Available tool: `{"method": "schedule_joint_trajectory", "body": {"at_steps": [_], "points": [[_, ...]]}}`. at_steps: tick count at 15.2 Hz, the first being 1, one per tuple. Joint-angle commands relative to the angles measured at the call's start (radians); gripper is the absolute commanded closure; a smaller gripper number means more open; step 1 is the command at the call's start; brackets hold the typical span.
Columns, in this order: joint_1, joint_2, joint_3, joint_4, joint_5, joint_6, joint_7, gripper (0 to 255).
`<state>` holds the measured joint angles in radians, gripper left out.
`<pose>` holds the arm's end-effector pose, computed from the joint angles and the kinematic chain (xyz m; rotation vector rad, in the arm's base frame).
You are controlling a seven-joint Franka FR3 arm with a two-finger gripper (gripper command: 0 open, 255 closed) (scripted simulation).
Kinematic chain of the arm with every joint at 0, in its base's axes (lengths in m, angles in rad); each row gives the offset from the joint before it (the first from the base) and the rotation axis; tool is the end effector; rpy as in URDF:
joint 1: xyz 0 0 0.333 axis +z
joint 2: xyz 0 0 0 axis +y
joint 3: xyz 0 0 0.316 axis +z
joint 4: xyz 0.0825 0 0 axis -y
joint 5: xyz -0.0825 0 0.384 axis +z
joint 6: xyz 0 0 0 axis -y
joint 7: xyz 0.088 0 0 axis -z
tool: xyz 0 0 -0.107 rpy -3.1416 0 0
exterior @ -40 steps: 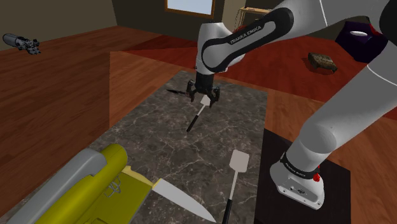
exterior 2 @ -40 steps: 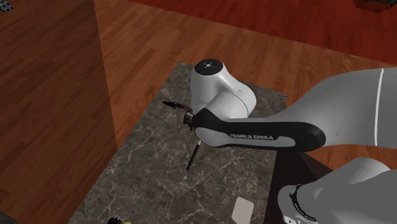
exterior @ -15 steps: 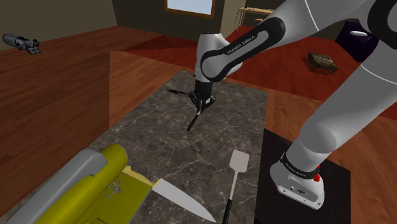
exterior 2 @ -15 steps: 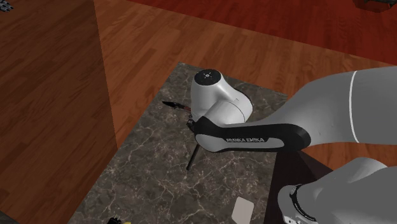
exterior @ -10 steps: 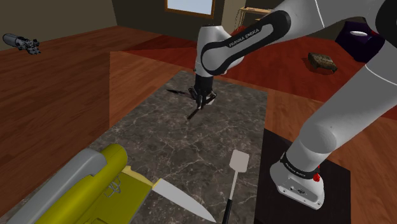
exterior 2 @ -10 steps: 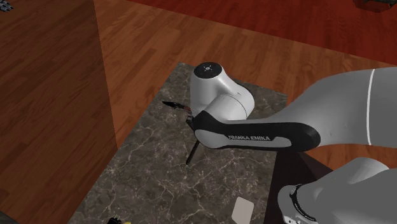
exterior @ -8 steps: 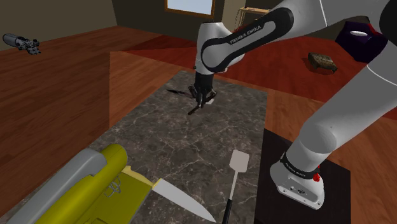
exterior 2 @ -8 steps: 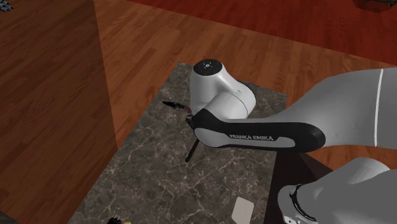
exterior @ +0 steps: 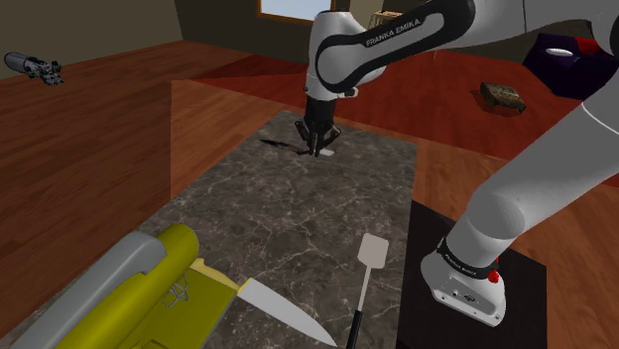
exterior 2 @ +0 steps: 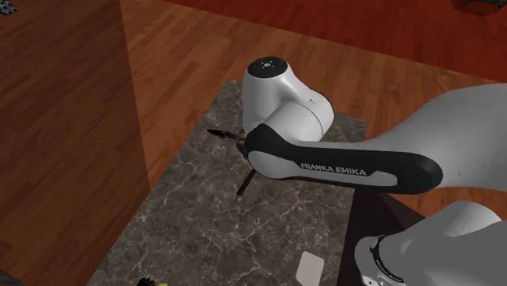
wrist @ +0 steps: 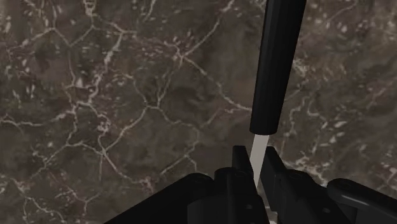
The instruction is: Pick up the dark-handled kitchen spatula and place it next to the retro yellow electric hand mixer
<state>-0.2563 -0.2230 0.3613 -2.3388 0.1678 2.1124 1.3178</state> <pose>0.4673 0.0598 0.4167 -2.4593 1.8878 0.0817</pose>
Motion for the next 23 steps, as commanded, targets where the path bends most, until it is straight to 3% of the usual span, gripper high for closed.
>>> {"method": "schedule_joint_trajectory", "body": {"at_steps": [1, 23], "points": [[0.000, -0.013, -0.002, 0.019, 0.001, -0.031, 0.001, 255], [-0.006, -0.076, -0.030, 0.259, -0.003, -0.333, 0.010, 255]]}}
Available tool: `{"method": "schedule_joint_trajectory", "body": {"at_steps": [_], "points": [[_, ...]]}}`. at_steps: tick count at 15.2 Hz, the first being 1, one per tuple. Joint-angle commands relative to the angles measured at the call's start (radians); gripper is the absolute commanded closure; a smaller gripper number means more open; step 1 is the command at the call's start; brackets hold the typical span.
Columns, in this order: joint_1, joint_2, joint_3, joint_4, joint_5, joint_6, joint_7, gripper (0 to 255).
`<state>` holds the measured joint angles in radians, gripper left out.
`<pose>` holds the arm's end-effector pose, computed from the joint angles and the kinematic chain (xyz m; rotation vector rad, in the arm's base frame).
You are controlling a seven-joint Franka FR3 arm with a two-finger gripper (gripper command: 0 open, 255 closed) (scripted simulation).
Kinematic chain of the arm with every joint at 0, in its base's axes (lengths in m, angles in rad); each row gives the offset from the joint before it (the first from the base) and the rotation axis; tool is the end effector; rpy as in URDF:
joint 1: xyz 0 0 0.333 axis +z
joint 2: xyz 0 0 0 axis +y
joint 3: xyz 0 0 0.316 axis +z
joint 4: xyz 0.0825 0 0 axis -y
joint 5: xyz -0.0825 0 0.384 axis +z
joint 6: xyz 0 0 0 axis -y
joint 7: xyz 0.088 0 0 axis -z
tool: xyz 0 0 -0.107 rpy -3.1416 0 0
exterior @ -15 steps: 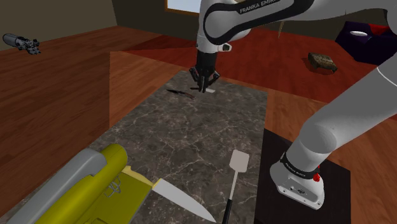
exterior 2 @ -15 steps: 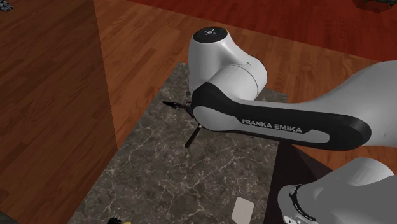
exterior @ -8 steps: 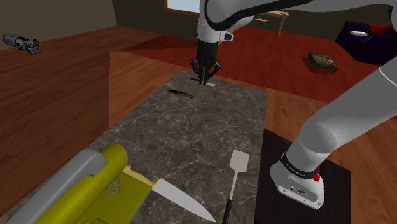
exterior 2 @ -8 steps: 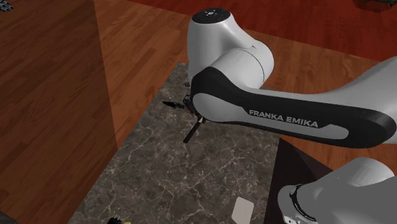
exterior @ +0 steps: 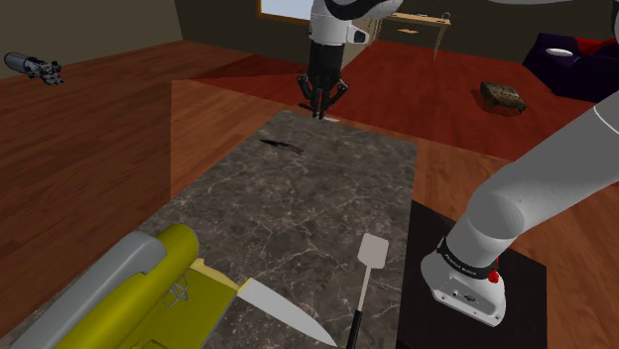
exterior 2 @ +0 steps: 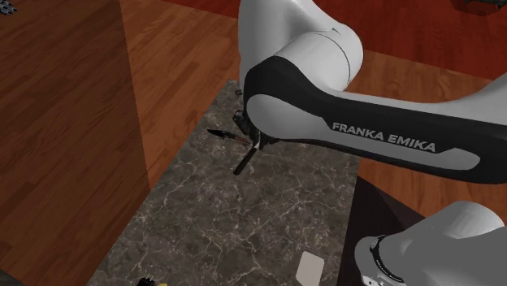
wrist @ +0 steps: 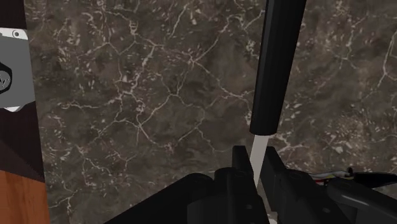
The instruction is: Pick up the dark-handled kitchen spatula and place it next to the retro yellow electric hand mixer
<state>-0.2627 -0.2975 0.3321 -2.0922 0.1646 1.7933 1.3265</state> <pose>0.4677 0.0599 0.5390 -2.4595 1.8875 0.0816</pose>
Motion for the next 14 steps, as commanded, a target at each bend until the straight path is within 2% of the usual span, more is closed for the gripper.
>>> {"method": "schedule_joint_trajectory", "body": {"at_steps": [1, 14], "points": [[0.000, -0.002, -0.002, 0.025, -0.001, -0.028, 0.002, 255], [-0.006, 0.017, -0.010, 0.218, -0.012, -0.201, 0.019, 255]]}}
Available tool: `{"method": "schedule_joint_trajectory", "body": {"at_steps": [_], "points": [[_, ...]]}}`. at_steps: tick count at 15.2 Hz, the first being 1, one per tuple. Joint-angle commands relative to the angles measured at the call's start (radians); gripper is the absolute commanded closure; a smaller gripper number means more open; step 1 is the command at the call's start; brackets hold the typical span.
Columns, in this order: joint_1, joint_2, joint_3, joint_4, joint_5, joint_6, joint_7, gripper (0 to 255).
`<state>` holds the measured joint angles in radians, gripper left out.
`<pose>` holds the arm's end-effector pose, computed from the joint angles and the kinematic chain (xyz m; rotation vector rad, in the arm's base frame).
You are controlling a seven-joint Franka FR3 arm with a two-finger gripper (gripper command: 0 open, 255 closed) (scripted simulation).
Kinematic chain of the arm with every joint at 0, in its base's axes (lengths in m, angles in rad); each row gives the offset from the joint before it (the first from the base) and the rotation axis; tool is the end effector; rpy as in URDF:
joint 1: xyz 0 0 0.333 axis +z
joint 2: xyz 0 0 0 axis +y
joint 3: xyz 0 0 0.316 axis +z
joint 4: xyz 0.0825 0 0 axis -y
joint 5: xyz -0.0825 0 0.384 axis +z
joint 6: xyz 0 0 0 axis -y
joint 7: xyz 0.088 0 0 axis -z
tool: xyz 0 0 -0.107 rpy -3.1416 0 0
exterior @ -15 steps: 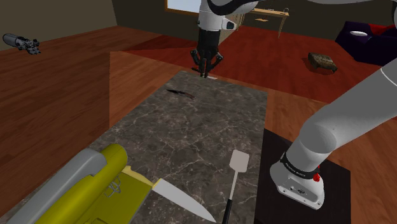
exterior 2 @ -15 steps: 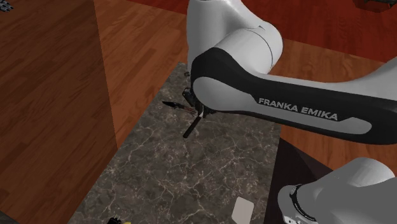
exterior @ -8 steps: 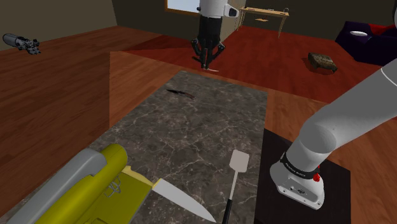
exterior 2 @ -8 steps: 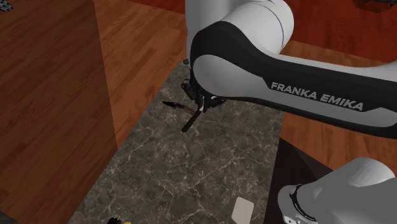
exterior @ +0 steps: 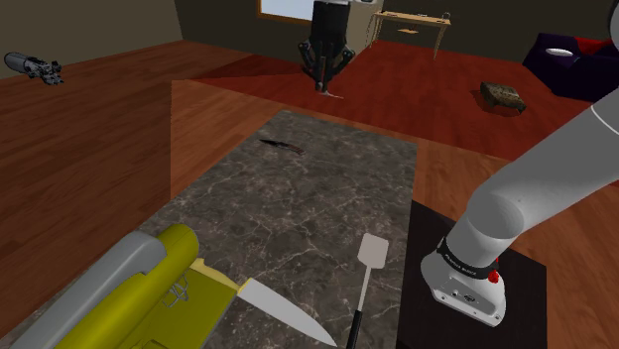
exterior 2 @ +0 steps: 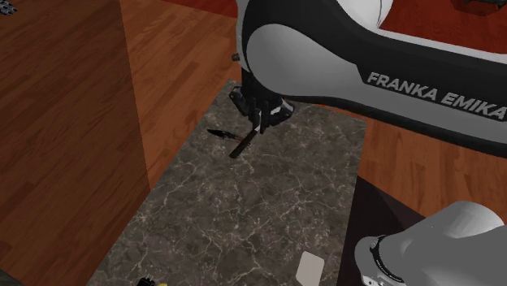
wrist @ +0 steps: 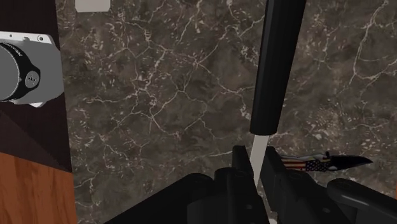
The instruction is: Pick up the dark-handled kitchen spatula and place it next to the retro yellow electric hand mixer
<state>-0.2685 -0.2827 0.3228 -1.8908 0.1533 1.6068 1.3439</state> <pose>0.4676 0.0606 0.6127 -2.4597 1.8873 0.0817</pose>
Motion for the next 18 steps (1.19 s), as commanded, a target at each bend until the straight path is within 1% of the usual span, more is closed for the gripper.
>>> {"method": "schedule_joint_trajectory", "body": {"at_steps": [1, 8, 13, 18], "points": [[-0.001, 0.005, -0.001, 0.033, -0.002, -0.028, 0.003, 255], [-0.004, 0.031, -0.002, 0.147, -0.010, -0.117, 0.015, 255], [0.041, 0.047, 0.081, 0.169, 0.005, -0.108, 0.142, 255], [0.086, 0.095, 0.170, 0.221, 0.002, -0.100, 0.279, 255]]}}
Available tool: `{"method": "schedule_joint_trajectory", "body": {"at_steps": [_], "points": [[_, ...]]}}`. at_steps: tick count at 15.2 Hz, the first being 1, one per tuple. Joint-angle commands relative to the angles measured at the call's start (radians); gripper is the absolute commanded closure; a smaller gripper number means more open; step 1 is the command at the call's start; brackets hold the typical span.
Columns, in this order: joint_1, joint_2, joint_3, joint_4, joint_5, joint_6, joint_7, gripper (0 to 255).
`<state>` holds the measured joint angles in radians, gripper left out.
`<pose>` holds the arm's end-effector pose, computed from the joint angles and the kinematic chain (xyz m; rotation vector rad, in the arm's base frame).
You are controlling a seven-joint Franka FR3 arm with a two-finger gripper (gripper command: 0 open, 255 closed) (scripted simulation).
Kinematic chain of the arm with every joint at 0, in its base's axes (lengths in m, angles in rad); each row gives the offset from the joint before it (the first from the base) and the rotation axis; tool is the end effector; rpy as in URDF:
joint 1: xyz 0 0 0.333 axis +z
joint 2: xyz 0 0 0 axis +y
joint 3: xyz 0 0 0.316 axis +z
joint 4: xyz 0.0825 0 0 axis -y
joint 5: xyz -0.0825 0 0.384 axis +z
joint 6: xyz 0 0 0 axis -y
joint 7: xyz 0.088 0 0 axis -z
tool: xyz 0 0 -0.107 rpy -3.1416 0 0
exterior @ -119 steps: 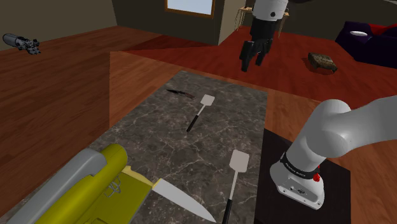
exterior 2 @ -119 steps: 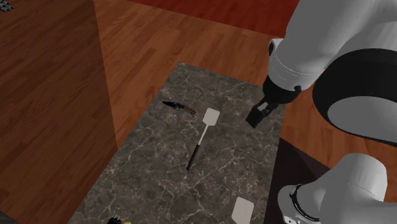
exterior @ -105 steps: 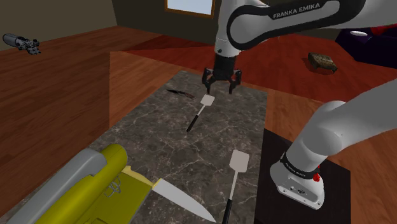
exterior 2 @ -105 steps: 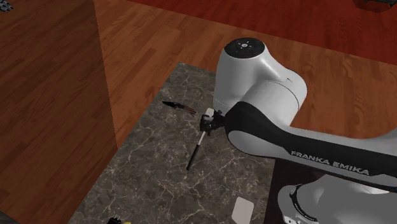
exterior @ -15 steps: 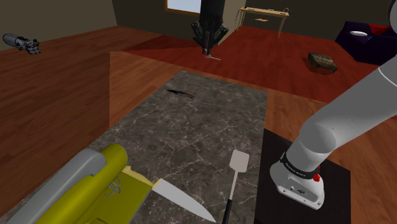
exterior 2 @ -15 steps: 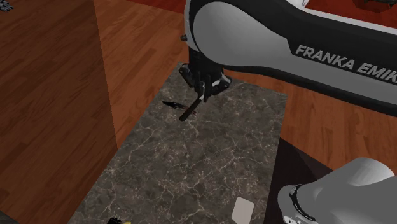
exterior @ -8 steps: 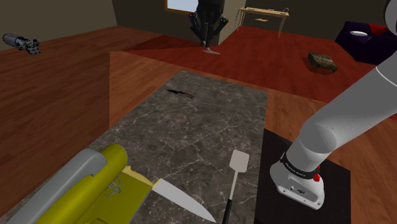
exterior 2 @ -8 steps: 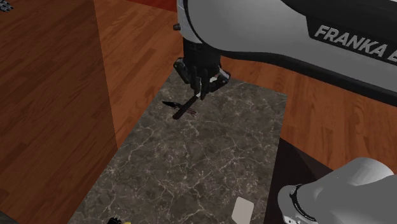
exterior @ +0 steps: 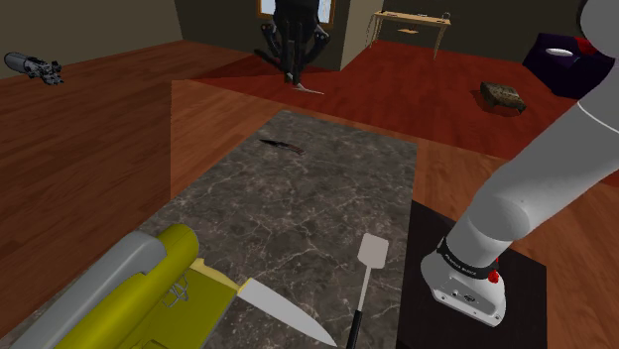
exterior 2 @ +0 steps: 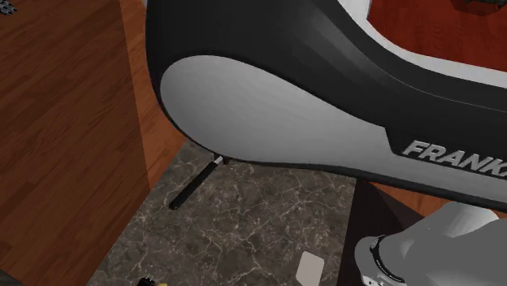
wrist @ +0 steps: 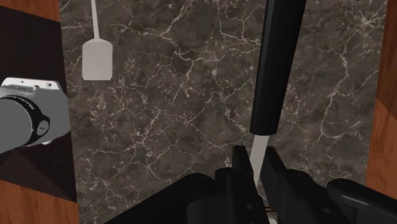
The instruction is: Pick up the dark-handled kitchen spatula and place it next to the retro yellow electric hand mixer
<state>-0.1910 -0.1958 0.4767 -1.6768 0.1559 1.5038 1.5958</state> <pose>0.4602 0.1799 0.6587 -2.4614 1.8854 0.0818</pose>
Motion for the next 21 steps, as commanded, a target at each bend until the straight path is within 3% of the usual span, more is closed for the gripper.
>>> {"method": "schedule_joint_trajectory", "body": {"at_steps": [1, 11, 21], "points": [[0.018, 0.021, 0.035, 0.021, -0.004, 0.005, 0.056, 255], [0.146, 0.244, 0.220, 0.235, -0.126, 0.000, 0.367, 255], [0.134, 0.190, 0.207, 0.046, -0.090, 0.146, 0.335, 255]]}}
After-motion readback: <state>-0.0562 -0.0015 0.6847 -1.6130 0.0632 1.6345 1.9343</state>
